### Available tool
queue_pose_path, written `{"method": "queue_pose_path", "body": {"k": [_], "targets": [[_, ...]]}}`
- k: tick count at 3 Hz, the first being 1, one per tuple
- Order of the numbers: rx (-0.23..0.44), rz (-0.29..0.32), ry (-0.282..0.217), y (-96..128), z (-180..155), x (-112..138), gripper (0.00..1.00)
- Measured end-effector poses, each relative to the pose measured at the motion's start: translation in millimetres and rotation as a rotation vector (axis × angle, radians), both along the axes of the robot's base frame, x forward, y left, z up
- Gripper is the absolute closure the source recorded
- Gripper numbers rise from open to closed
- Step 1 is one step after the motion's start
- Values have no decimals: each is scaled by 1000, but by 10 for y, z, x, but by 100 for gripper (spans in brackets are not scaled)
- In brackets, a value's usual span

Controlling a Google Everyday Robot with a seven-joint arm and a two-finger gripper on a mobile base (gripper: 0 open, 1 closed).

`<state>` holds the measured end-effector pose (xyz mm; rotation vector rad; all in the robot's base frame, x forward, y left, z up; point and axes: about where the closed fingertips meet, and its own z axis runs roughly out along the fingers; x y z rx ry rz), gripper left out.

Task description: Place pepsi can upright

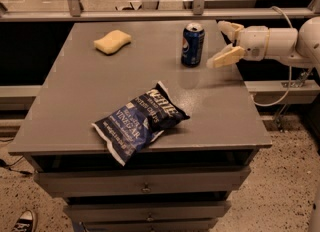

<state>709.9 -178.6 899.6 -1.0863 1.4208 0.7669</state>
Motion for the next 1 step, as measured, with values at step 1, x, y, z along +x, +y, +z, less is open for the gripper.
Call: {"method": "queue_pose_path", "body": {"k": [1], "targets": [[0, 0, 0, 0, 0, 0, 0]]}}
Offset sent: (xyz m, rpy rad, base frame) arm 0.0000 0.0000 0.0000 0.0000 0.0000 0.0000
